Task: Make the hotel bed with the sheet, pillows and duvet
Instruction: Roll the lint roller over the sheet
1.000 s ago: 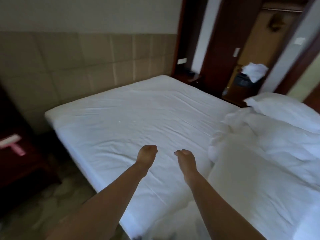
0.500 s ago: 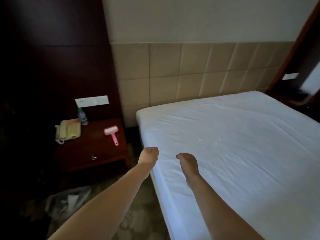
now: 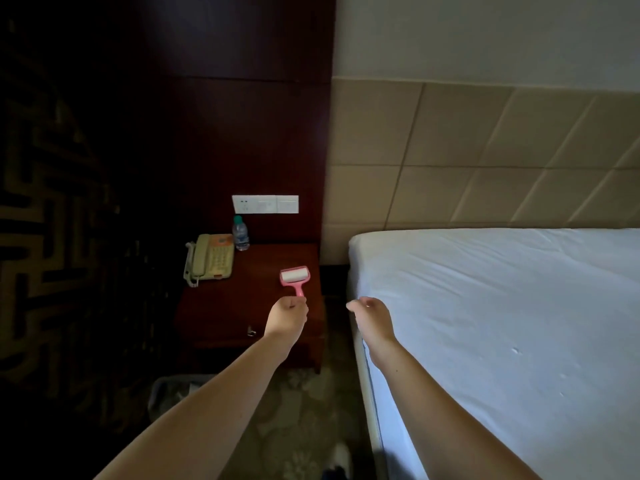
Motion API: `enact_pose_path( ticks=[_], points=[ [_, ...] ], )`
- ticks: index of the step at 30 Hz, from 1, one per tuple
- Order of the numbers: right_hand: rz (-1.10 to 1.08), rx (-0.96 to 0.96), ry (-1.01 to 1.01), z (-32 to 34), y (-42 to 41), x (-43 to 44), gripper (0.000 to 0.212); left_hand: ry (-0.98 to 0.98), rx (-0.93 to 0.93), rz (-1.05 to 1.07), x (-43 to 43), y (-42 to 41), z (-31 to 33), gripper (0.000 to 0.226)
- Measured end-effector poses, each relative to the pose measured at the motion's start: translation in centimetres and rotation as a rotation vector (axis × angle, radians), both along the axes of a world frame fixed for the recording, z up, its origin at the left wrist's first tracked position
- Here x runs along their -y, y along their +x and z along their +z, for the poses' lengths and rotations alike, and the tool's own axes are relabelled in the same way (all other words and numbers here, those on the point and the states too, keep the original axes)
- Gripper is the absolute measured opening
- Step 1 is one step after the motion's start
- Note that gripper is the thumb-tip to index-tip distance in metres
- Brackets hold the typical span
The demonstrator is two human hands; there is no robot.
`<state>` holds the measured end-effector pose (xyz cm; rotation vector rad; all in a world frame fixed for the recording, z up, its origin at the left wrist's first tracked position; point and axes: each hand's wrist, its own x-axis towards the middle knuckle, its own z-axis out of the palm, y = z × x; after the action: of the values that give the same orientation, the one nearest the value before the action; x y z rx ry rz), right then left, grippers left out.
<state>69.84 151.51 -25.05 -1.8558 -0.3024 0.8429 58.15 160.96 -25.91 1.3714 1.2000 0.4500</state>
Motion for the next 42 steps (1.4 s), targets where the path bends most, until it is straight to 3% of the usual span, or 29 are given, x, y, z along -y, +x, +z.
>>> enact_pose_path(
  ticks=[3, 6, 10, 16, 19, 21, 25, 29, 34, 42],
  points=[
    [0.049, -0.021, -0.018, -1.6, 2.0, -5.5, 0.013, 0.003, -0.039, 0.007, -4.8, 1.7, -1.4, 0.032],
    [0.078, -0.059, -0.028, -3.2, 4.8, -11.2, 0.008, -0.018, -0.065, 0.049, -10.3, 3.9, -3.0, 0.018],
    [0.126, -0.138, -0.071, -5.7, 8.4, -18.2, 0.023, -0.065, -0.132, 0.085, -17.3, 7.3, -4.9, 0.031],
    [0.16, -0.19, -0.186, -9.9, 12.1, -25.8, 0.003, -0.149, -0.2, 0.072, -24.7, 11.4, -9.3, 0.03],
    [0.18, -0.226, -0.256, -13.1, 13.2, -28.6, 0.03, -0.152, -0.249, 0.02, -28.1, 12.8, -12.6, 0.028],
    [0.166, -0.237, -0.303, -15.1, 13.9, -30.2, 0.037, -0.155, -0.297, -0.024, -30.4, 13.7, -14.8, 0.027],
    [0.092, -0.298, -0.341, -18.6, 15.2, -33.1, 0.014, -0.162, -0.373, -0.129, -34.5, 15.7, -18.9, 0.029],
    [0.172, -0.275, -0.412, -22.7, 15.4, -35.5, 0.023, -0.159, -0.398, -0.293, -37.7, 17.1, -22.8, 0.031],
    [0.24, -0.284, -0.517, -27.3, 14.9, -36.9, 0.005, -0.097, -0.507, -0.479, -39.9, 17.9, -27.2, 0.046],
    [0.228, -0.431, -0.629, -31.4, 14.4, -37.3, 0.022, -0.171, -0.541, -0.598, -41.7, 19.5, -32.2, 0.055]
  ],
)
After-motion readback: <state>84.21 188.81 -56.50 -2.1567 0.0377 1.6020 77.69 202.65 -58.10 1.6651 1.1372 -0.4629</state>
